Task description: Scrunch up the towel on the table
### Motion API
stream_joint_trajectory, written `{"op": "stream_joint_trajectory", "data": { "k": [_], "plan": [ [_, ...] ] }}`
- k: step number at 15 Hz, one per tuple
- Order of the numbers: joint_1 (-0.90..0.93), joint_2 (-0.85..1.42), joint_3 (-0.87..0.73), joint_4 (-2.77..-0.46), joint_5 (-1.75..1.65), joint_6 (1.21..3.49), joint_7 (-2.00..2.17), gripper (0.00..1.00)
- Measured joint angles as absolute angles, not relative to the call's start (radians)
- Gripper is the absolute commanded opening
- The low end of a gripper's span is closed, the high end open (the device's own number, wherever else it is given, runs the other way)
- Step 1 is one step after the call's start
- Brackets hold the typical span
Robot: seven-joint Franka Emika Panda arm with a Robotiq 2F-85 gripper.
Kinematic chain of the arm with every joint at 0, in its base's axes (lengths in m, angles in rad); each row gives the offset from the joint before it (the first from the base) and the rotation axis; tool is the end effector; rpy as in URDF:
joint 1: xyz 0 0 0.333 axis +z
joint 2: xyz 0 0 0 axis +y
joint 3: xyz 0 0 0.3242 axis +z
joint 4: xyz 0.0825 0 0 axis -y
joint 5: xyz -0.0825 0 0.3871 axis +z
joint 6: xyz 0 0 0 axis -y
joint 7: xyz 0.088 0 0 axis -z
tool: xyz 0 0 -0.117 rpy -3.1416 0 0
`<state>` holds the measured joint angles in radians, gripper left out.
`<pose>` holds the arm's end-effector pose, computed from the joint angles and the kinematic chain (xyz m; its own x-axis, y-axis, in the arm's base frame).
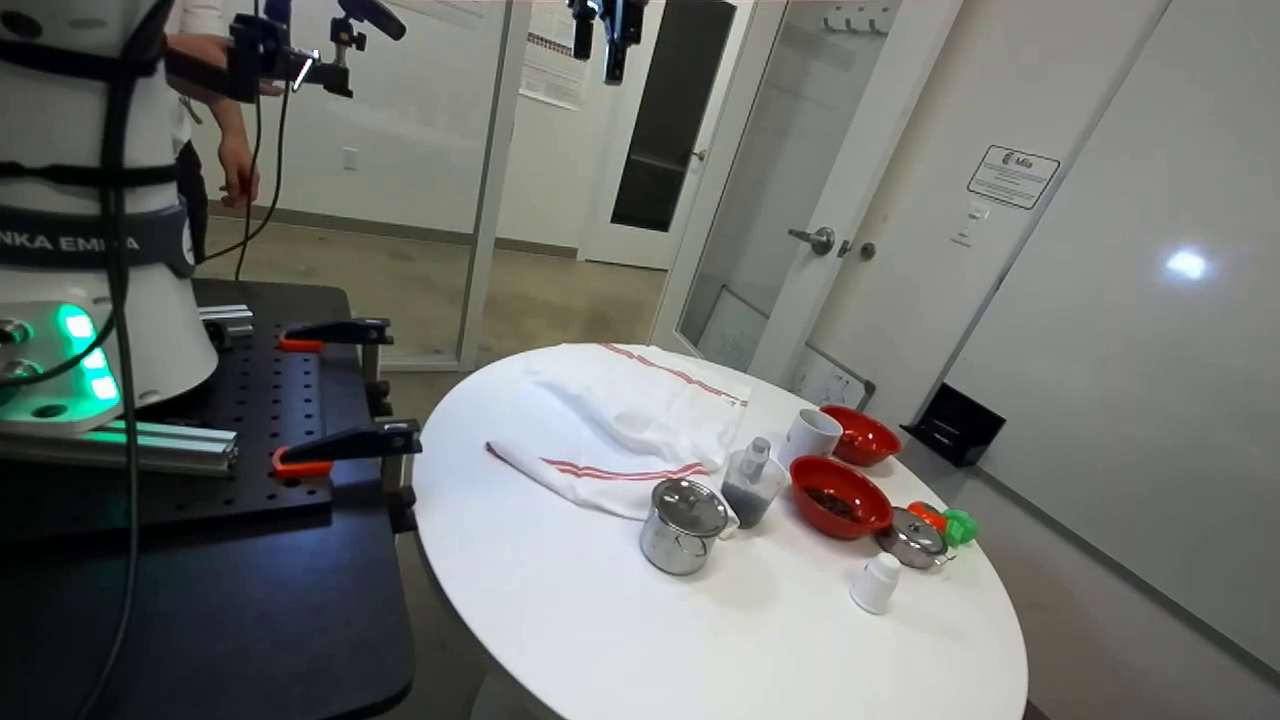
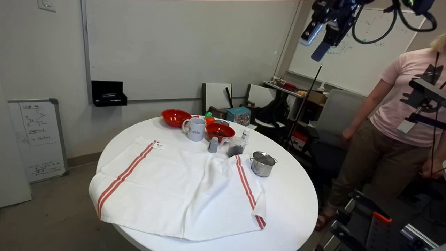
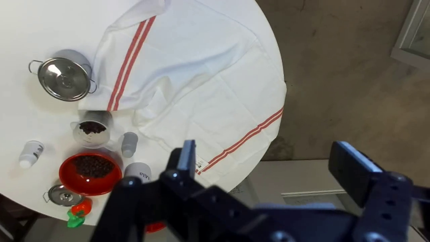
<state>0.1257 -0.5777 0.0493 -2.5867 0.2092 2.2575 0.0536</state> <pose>0.3848 0.0759 0.4686 0.9737 -0.0162 0.2274 0.0243 -0.9844 -0.1740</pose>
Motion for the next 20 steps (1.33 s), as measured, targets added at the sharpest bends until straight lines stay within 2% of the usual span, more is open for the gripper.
{"op": "stream_joint_trajectory", "data": {
  "k": [6,14,20],
  "plan": [
    [0.126,-0.38,-0.04,-2.571,0.239,2.321,-0.095,1.0],
    [0.11,-0.063,0.094,-2.41,0.044,2.346,0.2,1.0],
    [0.108,-0.004,0.098,-2.376,0.044,2.357,0.219,1.0]
  ]
}}
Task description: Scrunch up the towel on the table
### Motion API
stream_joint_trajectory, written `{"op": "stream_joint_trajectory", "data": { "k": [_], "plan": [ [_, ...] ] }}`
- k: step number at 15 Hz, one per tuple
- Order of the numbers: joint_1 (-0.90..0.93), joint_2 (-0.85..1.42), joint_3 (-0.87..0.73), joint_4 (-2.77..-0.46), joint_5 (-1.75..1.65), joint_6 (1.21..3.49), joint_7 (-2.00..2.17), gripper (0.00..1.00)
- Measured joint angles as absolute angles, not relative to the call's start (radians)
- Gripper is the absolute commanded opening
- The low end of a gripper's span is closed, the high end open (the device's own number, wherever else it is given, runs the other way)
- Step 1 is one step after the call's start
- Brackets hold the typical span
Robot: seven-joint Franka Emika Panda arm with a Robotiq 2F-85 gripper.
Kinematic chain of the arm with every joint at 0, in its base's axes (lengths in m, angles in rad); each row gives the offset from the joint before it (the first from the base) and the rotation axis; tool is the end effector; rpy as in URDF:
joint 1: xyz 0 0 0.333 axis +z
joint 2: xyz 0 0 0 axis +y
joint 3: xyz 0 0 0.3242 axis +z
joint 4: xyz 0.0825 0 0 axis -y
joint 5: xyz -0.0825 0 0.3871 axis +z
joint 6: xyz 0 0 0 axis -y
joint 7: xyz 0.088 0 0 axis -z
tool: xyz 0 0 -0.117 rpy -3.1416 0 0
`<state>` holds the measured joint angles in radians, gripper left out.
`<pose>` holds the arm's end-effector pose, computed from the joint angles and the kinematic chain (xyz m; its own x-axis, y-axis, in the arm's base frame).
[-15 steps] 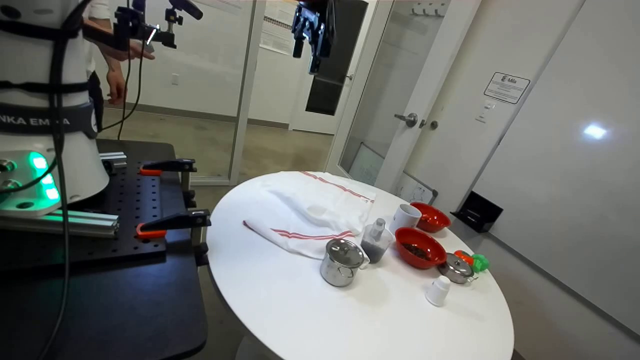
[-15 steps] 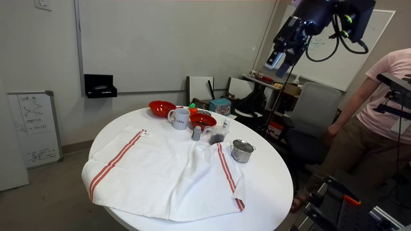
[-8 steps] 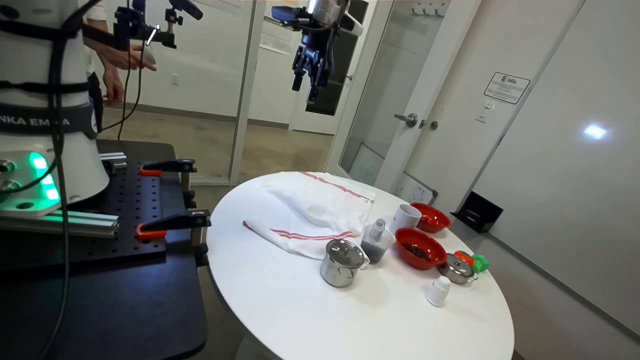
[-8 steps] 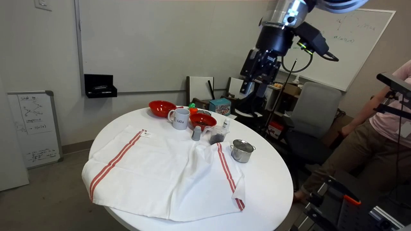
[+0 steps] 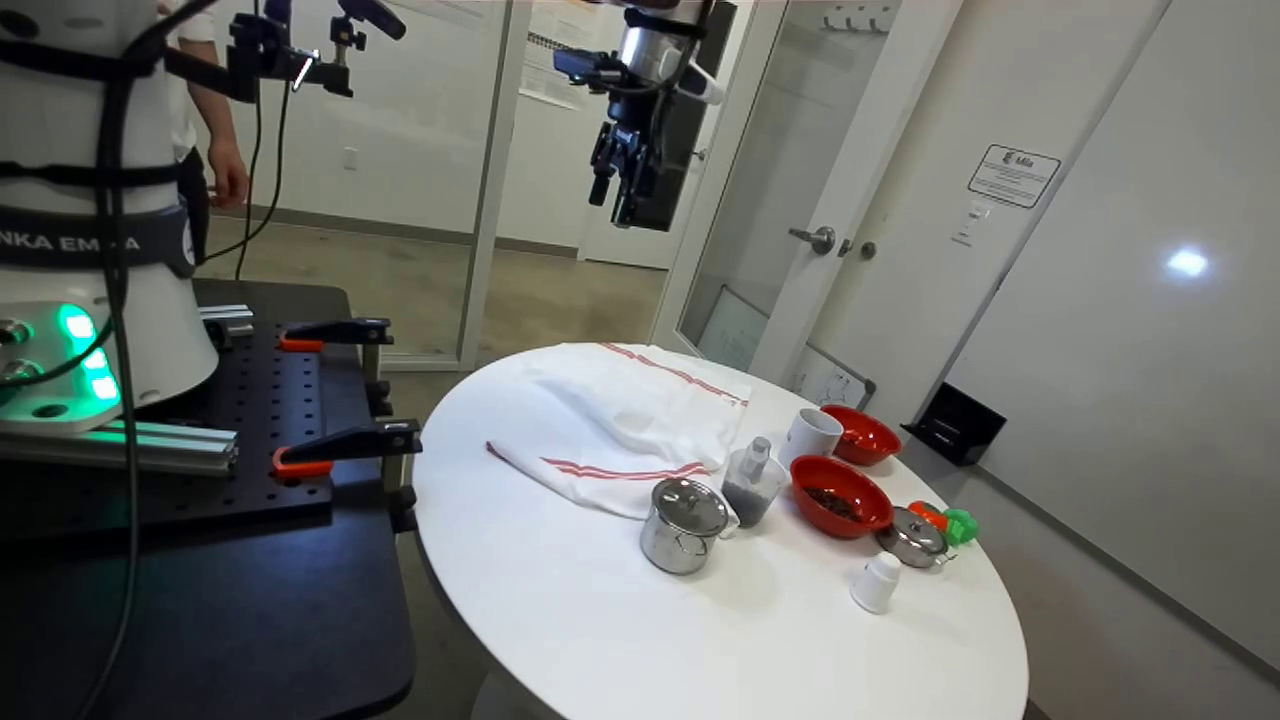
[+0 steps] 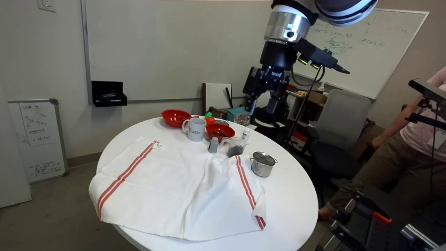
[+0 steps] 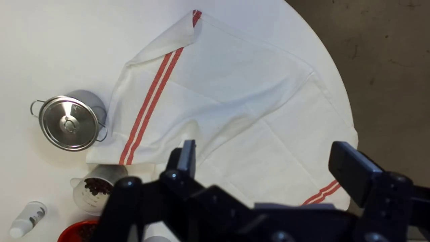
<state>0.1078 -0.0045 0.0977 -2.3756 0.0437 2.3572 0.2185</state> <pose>0.4856 0.1021 0.3190 0.9988 -0.0439 -0.0205 -0.0444 -0.9987 -0.0262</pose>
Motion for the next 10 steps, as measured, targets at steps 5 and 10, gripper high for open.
{"op": "stream_joint_trajectory", "data": {
  "k": [5,10],
  "plan": [
    [0.106,0.003,0.094,-2.404,0.009,2.378,0.46,1.0],
    [0.099,0.073,0.078,-2.376,-0.053,2.487,0.671,1.0]
  ]
}}
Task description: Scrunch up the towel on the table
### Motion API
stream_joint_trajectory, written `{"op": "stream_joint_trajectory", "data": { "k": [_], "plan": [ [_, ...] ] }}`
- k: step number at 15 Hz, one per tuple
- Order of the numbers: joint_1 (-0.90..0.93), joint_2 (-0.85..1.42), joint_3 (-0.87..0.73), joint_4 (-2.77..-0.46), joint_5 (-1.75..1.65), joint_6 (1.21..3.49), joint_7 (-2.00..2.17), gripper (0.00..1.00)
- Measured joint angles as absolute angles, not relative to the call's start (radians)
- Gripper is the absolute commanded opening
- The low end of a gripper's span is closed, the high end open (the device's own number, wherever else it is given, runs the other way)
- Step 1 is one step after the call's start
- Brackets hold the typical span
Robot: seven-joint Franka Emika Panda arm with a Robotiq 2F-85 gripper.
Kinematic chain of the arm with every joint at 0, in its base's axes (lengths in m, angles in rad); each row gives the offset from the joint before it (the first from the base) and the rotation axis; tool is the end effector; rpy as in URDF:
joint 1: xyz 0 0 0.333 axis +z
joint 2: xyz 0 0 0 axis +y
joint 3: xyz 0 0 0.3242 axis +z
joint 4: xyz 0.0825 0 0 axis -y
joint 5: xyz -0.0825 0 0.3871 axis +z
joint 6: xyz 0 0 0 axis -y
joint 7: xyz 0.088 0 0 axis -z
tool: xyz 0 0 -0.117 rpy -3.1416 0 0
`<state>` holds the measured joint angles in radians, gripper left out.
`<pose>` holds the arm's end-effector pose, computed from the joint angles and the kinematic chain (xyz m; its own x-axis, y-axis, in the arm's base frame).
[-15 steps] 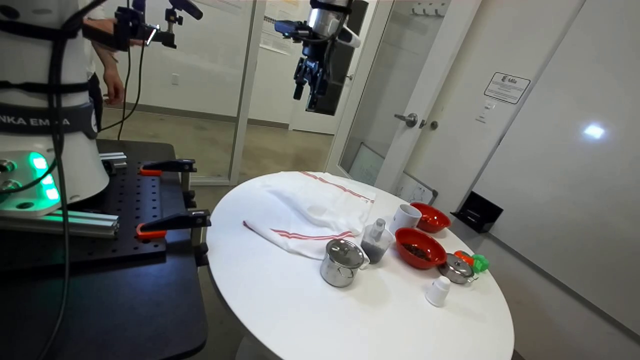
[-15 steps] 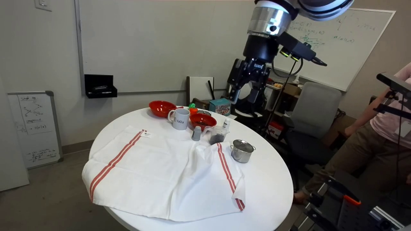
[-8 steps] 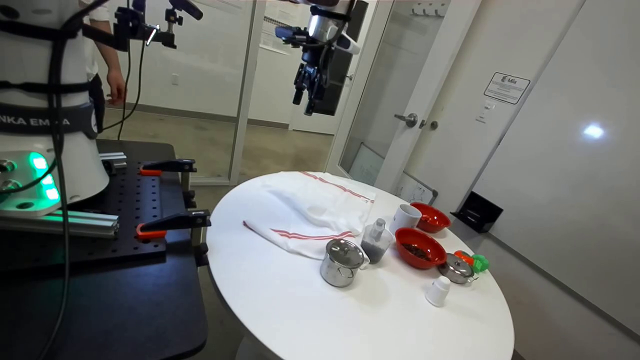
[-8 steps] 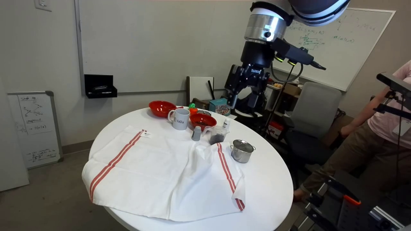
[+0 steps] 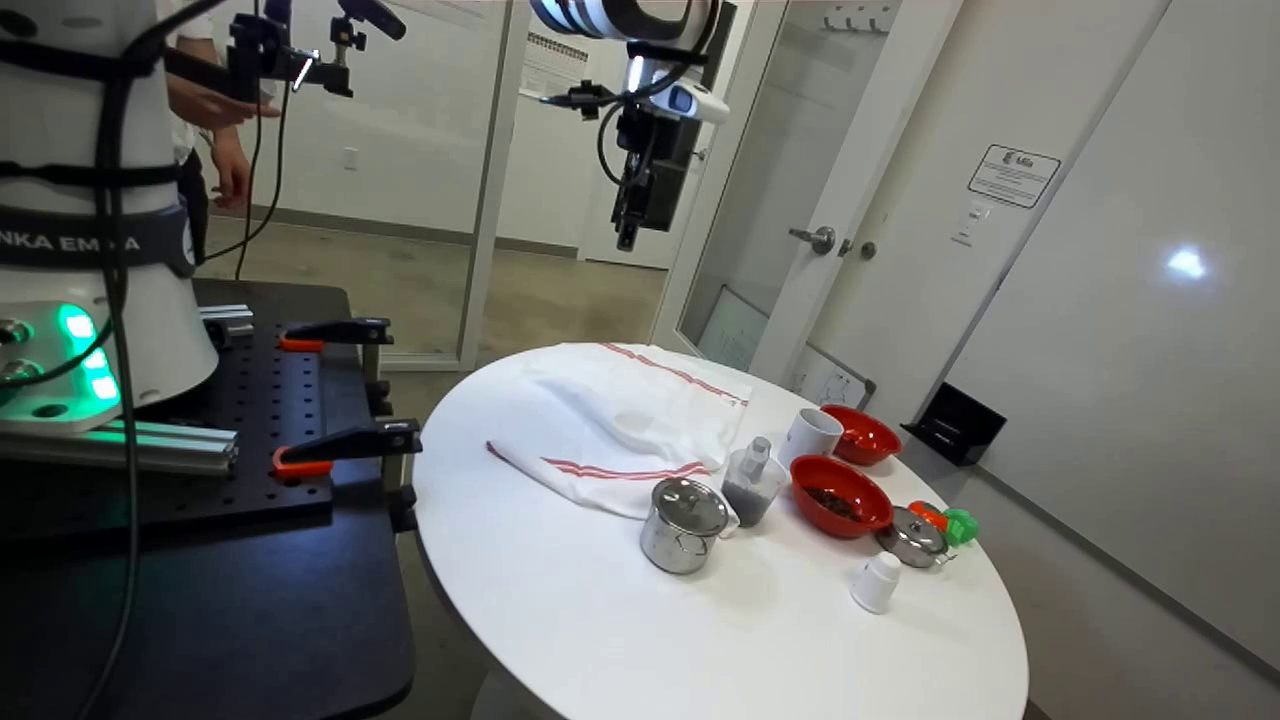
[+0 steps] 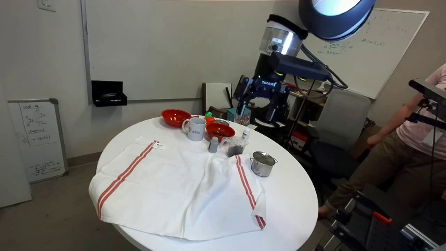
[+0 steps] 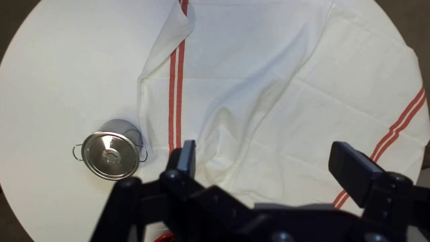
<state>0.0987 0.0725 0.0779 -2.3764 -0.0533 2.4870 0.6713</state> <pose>0.5009 0.0895 0.2917 0.8980 -0.4375 0.0473 -0.4380 -0.8990 -0.0013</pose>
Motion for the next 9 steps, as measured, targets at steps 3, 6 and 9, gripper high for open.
{"op": "stream_joint_trajectory", "data": {
  "k": [3,6,9],
  "plan": [
    [0.099,0.192,0.067,-2.297,-0.059,2.508,0.66,1.0],
    [0.101,0.349,0.053,-2.184,-0.059,2.505,0.606,1.0],
    [0.112,0.489,0.038,-2.064,-0.058,2.486,0.562,1.0]
  ]
}}
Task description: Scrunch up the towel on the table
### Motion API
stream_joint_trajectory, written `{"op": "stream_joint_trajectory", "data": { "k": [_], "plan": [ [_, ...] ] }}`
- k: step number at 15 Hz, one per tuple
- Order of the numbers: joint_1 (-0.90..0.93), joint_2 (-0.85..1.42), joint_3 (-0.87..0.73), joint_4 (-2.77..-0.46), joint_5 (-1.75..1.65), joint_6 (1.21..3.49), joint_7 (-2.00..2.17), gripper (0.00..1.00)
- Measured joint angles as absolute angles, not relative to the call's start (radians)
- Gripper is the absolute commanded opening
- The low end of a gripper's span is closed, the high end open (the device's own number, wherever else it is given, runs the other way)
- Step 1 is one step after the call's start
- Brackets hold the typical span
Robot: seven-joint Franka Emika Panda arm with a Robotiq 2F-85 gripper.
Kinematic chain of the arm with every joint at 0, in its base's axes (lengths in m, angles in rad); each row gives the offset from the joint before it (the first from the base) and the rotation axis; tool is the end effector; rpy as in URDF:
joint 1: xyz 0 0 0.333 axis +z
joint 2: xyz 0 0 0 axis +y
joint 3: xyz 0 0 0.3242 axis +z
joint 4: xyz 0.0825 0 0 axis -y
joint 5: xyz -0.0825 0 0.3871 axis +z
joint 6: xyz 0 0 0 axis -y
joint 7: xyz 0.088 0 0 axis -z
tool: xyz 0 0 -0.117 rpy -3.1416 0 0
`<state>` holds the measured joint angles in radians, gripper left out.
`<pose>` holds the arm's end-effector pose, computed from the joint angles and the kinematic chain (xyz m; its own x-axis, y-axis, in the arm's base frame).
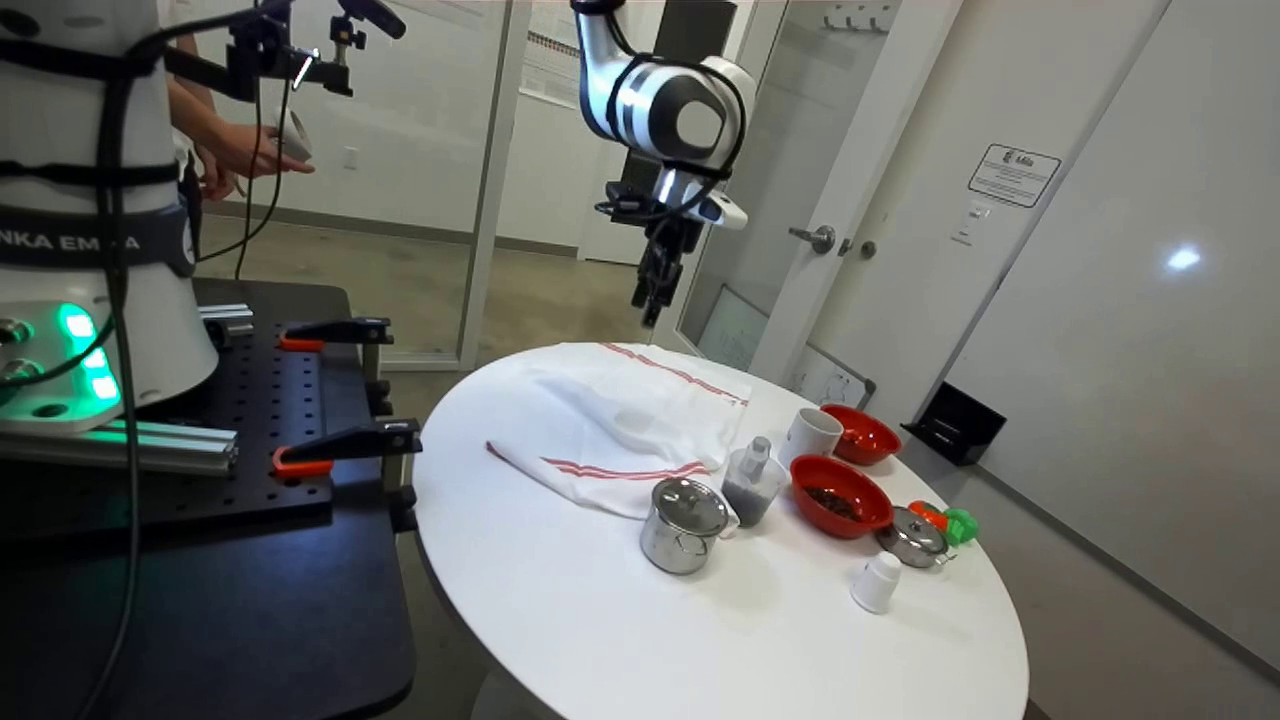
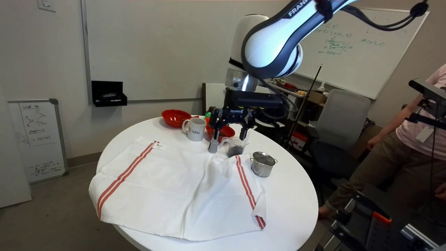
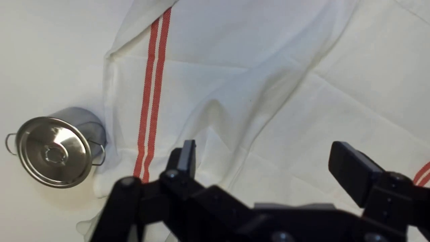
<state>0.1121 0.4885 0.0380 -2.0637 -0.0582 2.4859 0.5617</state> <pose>0.5822 0.0880 0.1823 0.9315 -0.3605 -0.0480 -0.3584 -0.9324 0.0474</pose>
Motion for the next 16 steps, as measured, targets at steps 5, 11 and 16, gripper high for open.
{"op": "stream_joint_trajectory", "data": {
  "k": [5,11,16],
  "plan": [
    [0.138,0.655,0.029,-1.893,-0.048,2.425,0.521,1.0],
    [0.219,0.777,-0.021,-1.784,-0.04,2.367,0.617,1.0],
    [0.243,0.832,-0.031,-1.734,0.009,2.359,0.751,1.0]
  ]
}}
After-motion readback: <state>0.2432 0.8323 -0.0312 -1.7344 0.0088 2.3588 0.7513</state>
